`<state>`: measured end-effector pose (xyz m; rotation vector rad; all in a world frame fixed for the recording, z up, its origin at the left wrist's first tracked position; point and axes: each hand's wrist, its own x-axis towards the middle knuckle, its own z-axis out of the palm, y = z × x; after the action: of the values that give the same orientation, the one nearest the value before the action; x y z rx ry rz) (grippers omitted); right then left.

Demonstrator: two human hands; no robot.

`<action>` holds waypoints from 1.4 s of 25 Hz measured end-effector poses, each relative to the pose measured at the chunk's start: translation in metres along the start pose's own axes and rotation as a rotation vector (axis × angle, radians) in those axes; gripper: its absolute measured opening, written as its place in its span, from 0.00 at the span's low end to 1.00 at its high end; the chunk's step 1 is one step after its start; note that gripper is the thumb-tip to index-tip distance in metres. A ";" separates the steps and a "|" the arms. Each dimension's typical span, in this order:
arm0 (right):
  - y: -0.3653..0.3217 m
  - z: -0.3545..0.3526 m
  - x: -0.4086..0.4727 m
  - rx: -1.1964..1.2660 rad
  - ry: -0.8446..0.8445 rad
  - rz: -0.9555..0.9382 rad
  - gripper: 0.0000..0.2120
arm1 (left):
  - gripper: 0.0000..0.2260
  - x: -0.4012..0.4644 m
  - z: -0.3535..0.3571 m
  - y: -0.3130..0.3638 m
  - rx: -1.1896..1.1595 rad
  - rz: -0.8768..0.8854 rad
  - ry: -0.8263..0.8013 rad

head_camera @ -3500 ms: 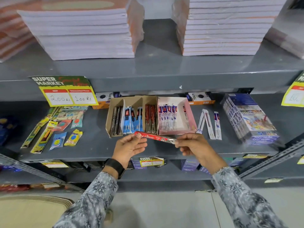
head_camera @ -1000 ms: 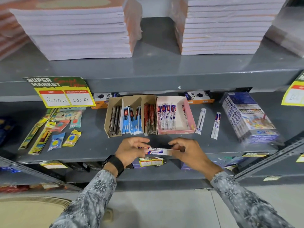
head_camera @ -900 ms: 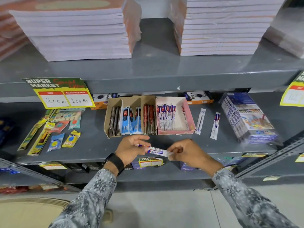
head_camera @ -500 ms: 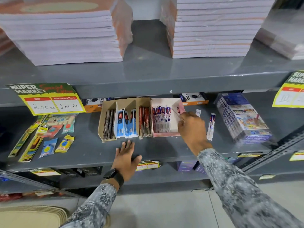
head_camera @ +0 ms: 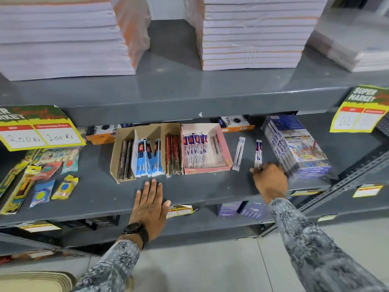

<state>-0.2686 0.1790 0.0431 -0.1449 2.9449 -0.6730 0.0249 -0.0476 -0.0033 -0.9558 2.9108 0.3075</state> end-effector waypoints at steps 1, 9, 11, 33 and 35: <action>-0.002 -0.002 0.003 0.037 -0.016 0.025 0.21 | 0.35 0.000 0.000 0.000 0.001 0.001 0.001; -0.007 -0.012 0.011 0.179 -0.116 0.165 0.18 | 0.36 0.000 -0.002 0.002 0.007 -0.008 -0.024; -0.006 -0.010 0.009 0.183 -0.089 0.134 0.18 | 0.34 0.000 -0.003 0.002 0.003 -0.013 -0.029; -0.061 -0.026 -0.055 0.677 -0.774 -0.524 0.11 | 0.23 0.005 -0.081 0.019 -1.459 -0.388 -0.152; -0.069 -0.024 -0.059 0.631 -0.741 -0.521 0.11 | 0.20 0.000 -0.087 0.021 -1.558 -0.351 -0.164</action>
<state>-0.2086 0.1346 0.1004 -0.8854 1.8860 -1.2382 0.0126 -0.0492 0.0853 -1.2804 1.8126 2.5252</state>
